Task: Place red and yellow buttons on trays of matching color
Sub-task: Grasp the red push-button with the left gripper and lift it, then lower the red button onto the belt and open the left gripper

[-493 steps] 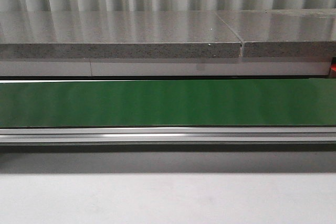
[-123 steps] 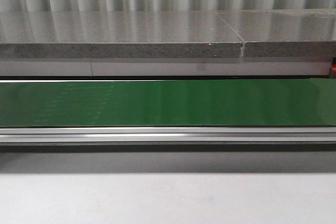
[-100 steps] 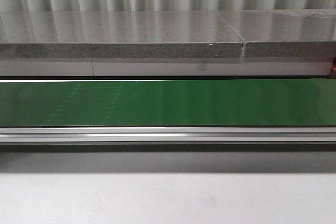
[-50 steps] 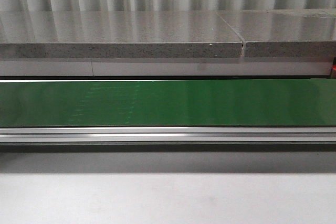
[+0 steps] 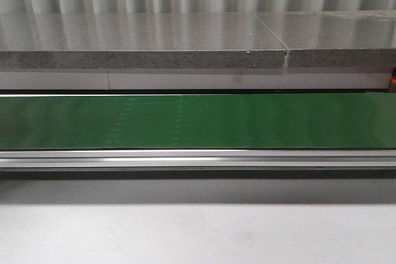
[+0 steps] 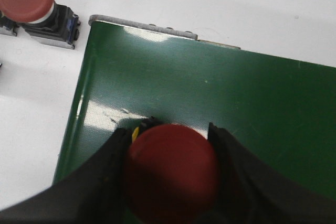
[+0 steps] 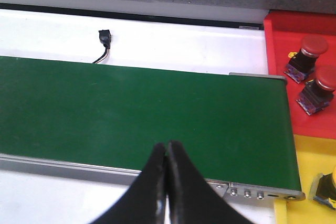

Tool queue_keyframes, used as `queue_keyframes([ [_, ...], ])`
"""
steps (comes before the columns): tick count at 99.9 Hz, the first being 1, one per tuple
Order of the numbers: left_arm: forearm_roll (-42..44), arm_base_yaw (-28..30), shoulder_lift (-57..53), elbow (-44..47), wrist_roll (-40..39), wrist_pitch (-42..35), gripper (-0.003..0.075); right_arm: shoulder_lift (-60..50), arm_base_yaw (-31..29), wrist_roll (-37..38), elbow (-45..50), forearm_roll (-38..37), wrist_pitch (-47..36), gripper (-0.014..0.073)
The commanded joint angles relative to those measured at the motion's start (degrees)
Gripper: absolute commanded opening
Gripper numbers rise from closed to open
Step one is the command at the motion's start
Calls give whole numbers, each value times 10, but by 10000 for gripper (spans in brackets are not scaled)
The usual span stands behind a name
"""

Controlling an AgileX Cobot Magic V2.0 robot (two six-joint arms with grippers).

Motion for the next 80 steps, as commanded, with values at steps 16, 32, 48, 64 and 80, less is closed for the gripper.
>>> queue_keyframes([
  [16, -15, -5, -18, -14, 24, -26, 384, -2, 0, -5, -15, 2, -34, -67],
  [32, -22, -5, -27, -14, 25, -24, 574, -2, 0, -5, -15, 2, -34, -67],
  [48, -22, -5, -67, -15, 38, -31, 567, -2, 0, -5, -15, 2, -34, -67],
  [64, -12, -2, -117, -23, 39, -46, 567, -2, 0, -5, -15, 2, -34, -67],
  [80, -13, 24, -135, -23, 39, -51, 567, -2, 0, -5, -15, 2, -34, -67],
])
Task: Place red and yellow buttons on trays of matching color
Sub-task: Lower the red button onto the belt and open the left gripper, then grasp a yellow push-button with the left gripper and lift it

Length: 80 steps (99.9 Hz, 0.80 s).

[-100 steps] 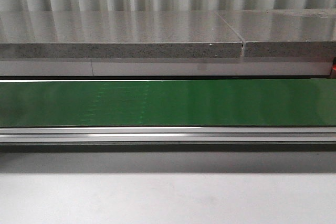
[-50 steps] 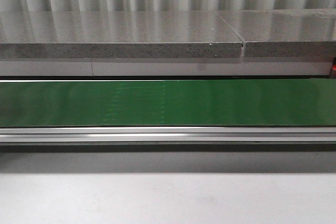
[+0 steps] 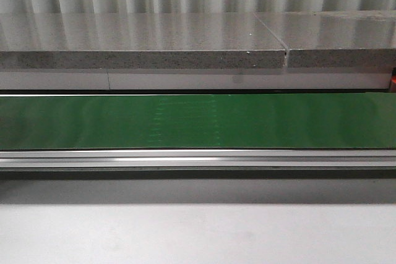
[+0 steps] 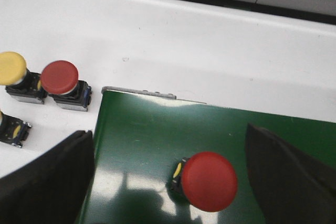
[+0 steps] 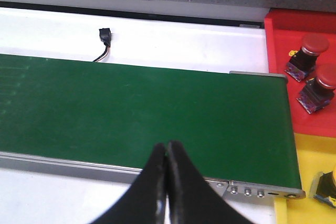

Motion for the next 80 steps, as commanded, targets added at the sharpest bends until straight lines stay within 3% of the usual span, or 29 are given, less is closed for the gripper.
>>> queue_keyframes([
  [1, 1, 20, -21, -20, 2, -32, 567, -2, 0, -5, -15, 2, -37, -67],
  [40, -1, 181, 59, -18, 2, -17, 567, -2, 0, -5, -15, 2, -37, -67],
  [80, -4, 228, 174, -44, 2, -50, 567, -2, 0, -5, -15, 2, -37, -67],
])
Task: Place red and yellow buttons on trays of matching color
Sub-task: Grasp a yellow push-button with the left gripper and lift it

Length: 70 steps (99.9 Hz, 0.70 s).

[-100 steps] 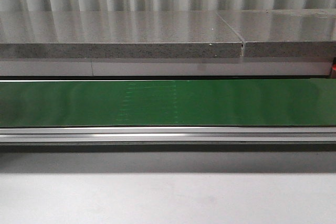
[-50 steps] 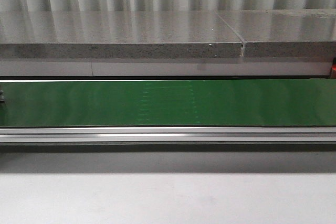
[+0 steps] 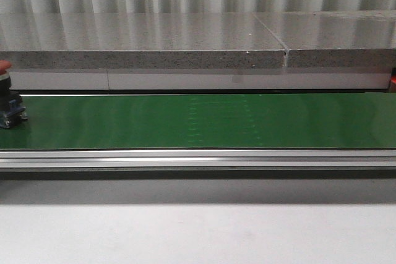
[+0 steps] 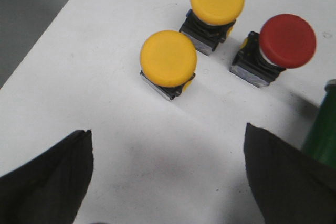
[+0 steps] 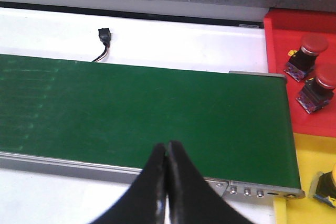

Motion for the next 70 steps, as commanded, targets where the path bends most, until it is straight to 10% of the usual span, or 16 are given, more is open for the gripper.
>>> queue_keyframes([
  [1, -4, 3, 3, -29, 2, -34, 567, -2, 0, -5, -15, 3, -37, -67],
  [70, -4, 3, 148, -136, 2, -35, 567, -2, 0, -5, -15, 3, -37, -67],
])
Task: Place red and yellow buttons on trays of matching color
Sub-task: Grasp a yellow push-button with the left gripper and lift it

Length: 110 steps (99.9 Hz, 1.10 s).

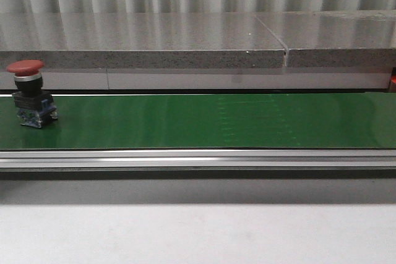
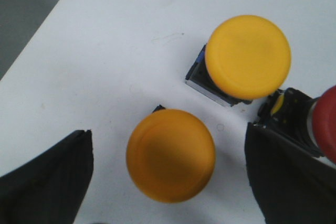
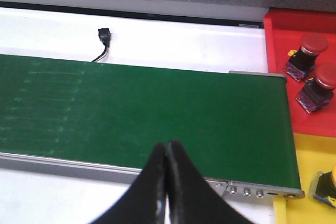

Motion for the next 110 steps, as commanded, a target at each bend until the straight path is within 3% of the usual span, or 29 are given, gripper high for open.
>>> queue_keyframes([
  [1, -4, 1, -13, -21, 1, -23, 567, -2, 0, -5, -15, 3, -37, -67],
  [15, -4, 1, -3, -21, 1, -23, 554, -2, 0, -5, -15, 3, -37, -67],
  [22, -4, 1, -1, -21, 1, -23, 491, -2, 0, -5, -15, 3, -37, -67],
  [41, -4, 1, -5, -21, 1, -23, 128, -2, 0, -5, -15, 3, -37, -67],
  [51, -7, 1, -25, -21, 1, -23, -20, -2, 0, -5, -15, 3, -37, -67],
  [86, -16, -10, -158, -21, 1, 12, -20, -2, 0, -5, -15, 3, -37, -67],
  [110, -17, -65, -234, -8, 1, 55, -20, -2, 0, -5, -15, 3, -37, -67],
])
